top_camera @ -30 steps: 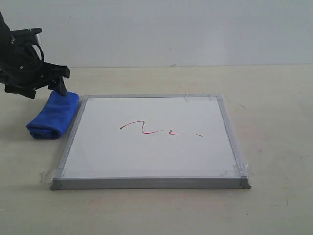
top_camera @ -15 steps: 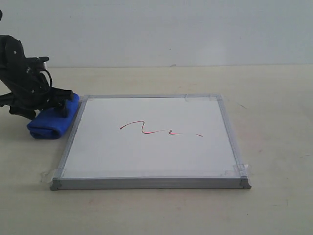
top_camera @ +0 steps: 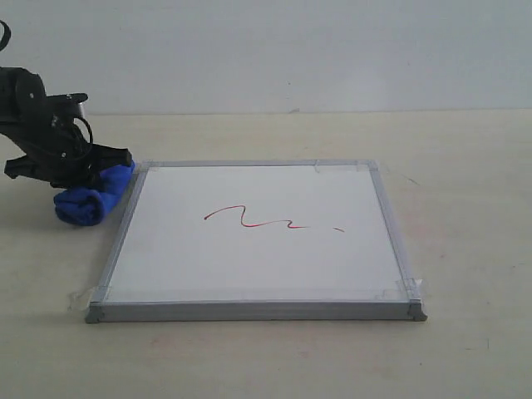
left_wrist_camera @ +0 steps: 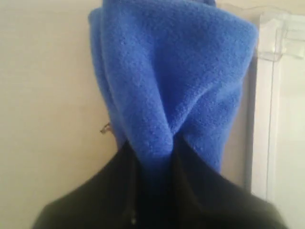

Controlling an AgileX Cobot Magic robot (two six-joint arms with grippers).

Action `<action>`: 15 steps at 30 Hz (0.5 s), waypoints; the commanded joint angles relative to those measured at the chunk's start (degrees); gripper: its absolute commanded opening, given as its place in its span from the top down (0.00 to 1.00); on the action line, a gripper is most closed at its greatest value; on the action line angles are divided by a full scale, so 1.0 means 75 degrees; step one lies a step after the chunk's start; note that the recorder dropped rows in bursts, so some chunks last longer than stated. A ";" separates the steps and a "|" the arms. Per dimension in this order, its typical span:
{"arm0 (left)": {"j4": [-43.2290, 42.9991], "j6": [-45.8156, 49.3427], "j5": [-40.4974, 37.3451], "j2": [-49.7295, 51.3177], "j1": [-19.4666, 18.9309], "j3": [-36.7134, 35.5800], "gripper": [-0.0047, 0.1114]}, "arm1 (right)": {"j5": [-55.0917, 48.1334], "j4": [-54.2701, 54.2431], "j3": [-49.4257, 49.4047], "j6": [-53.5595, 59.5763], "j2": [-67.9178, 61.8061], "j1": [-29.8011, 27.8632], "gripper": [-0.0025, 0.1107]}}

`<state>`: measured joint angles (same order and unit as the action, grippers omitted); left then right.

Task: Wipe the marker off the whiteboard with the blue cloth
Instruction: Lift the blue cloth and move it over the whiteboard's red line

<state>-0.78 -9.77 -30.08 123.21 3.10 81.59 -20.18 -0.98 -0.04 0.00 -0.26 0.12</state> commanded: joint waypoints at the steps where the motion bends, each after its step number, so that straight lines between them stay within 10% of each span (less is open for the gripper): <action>1: -0.0625 0.0073 -0.1198 -0.0306 -0.0069 0.0704 0.92 | 0.0066 0.0011 0.0005 0.0000 0.0034 -0.0016 0.98; 15: 0.1278 0.1491 -0.1683 -0.0882 0.0993 0.1427 0.92 | 0.0066 0.0011 0.0005 0.0000 0.0034 -0.0016 0.98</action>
<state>8.03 0.00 -43.04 115.30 8.46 92.21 -20.18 -0.98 -0.04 0.00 -0.26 0.12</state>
